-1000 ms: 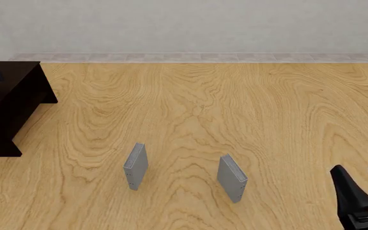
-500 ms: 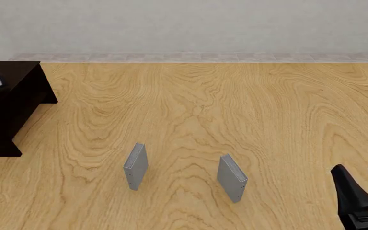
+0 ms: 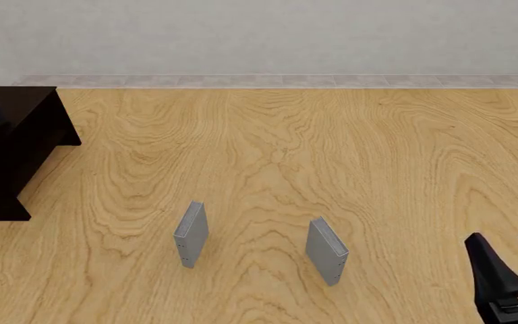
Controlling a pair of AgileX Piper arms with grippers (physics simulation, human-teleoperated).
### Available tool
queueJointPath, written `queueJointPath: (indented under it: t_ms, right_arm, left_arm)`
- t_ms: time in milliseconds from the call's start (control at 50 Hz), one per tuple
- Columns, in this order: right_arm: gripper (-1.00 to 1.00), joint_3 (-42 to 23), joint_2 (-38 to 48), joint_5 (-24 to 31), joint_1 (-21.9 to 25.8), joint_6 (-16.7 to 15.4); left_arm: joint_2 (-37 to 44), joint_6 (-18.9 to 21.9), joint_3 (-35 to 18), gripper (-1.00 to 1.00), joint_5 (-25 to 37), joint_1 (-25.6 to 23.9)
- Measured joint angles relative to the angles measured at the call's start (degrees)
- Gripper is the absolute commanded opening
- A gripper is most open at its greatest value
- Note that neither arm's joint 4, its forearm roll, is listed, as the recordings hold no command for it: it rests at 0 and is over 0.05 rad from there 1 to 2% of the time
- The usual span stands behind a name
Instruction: Pick up the book in the middle and place it on the cabinet shelf.
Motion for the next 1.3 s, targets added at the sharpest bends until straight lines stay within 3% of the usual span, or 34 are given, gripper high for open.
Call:
queueJointPath:
  t_ms: [220, 560, 580, 1020, 1300]
  right_arm:
    - [1.00, 0.04, 0.01, 0.03, -0.16, -0.13]
    - [1.00, 0.08, 0.01, -0.07, -0.27, 0.00]
    - [1.00, 0.06, 0.00, -0.06, -0.28, 0.01]
    - [1.00, -0.13, 0.00, 0.07, -0.46, 0.08]
    - [1.00, -0.20, -0.02, 0.03, -0.65, 0.16]
  left_arm:
    - [1.20, 0.78, 2.33, -1.00, -4.96, -0.07]
    - [1.43, -0.06, 4.47, -1.00, -6.77, -1.45]
    - [1.42, -0.11, 4.48, 1.00, -6.77, -1.47]
    - [0.79, -1.40, 5.84, 1.00, -4.30, -2.16]
    - [-1.63, -6.06, 4.92, 1.00, 3.30, -4.39]
